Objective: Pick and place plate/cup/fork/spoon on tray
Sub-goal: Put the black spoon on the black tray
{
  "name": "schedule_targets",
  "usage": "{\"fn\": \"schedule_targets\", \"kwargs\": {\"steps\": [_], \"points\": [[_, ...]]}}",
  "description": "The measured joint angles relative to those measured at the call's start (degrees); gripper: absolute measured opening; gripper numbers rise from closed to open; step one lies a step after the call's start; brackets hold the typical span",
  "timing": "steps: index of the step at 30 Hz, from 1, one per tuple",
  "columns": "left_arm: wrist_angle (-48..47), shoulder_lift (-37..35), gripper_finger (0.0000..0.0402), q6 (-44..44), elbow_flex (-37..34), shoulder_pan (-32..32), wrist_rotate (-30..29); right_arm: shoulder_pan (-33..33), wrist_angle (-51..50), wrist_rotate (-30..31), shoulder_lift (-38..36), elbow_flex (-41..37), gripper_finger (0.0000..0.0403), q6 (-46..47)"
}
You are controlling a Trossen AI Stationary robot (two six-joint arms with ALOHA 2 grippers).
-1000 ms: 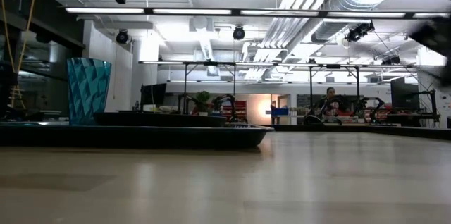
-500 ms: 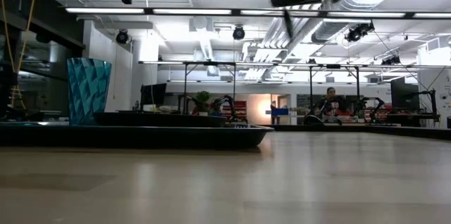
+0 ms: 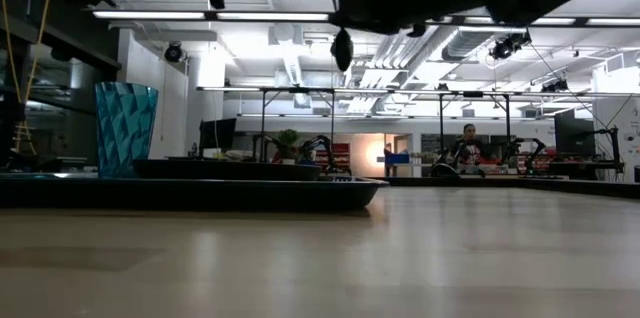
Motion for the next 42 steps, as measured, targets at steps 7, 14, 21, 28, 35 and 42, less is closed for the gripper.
{"fn": "schedule_targets", "kwargs": {"steps": [7,14,21,28,35,42], "points": [[7.4,7.4,0.0201,-0.3,0.0,-0.1,-5.6,0.1,1.4,-0.3,5.7,3.8,0.0,-1.7],[11.6,11.3,0.0201,-1.0,0.0,-0.1,-5.4,0.1,-2.0,0.3,8.3,8.5,0.0,-4.0],[11.6,11.5,0.0201,-1.3,0.0,-0.1,-2.7,0.1,-5.3,2.2,8.3,9.8,0.0,-3.4],[11.7,12.9,0.0201,-3.5,1.1,-0.1,-5.6,-1.0,-8.5,-2.2,8.3,9.8,0.0,0.9],[11.6,15.8,0.02,-2.9,2.4,-0.1,-6.9,-1.8,-9.2,-1.8,8.3,9.8,0.0,1.4],[11.6,15.8,0.0148,-1.9,2.4,-0.1,-11.7,-1.8,-10.6,-1.1,8.3,9.8,0.0,1.4]]}}
